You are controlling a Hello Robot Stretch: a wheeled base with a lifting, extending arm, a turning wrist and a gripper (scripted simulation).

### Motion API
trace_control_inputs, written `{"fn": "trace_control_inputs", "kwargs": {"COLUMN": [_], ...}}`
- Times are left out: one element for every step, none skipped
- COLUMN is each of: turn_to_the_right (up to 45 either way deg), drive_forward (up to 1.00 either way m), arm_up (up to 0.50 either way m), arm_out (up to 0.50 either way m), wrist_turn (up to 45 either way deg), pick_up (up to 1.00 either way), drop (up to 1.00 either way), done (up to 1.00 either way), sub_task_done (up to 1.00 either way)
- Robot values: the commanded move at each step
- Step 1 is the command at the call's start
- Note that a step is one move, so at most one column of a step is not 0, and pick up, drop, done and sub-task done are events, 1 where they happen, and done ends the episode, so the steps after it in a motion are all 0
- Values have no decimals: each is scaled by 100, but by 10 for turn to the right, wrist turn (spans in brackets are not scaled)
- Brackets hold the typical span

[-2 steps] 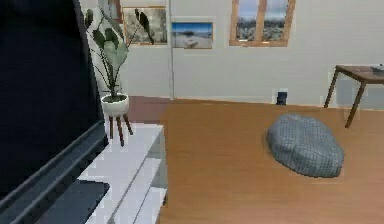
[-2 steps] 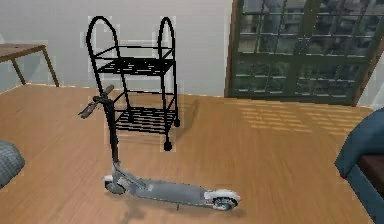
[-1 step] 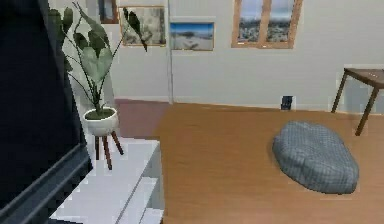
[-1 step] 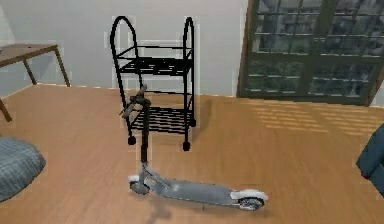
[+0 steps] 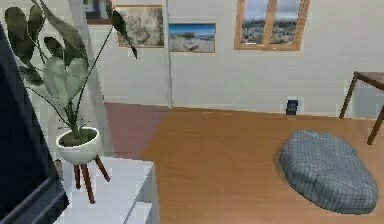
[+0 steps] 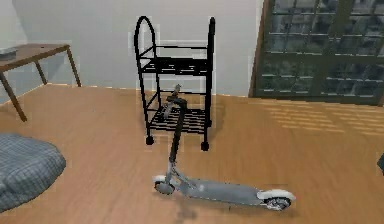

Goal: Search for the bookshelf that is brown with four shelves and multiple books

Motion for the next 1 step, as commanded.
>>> {"fn": "trace_control_inputs", "kwargs": {"turn_to_the_right": [450], "drive_forward": [0], "arm_up": [0], "arm_out": [0], "wrist_turn": [0], "pick_up": [0], "drop": [0], "done": [0], "sub_task_done": [0]}}
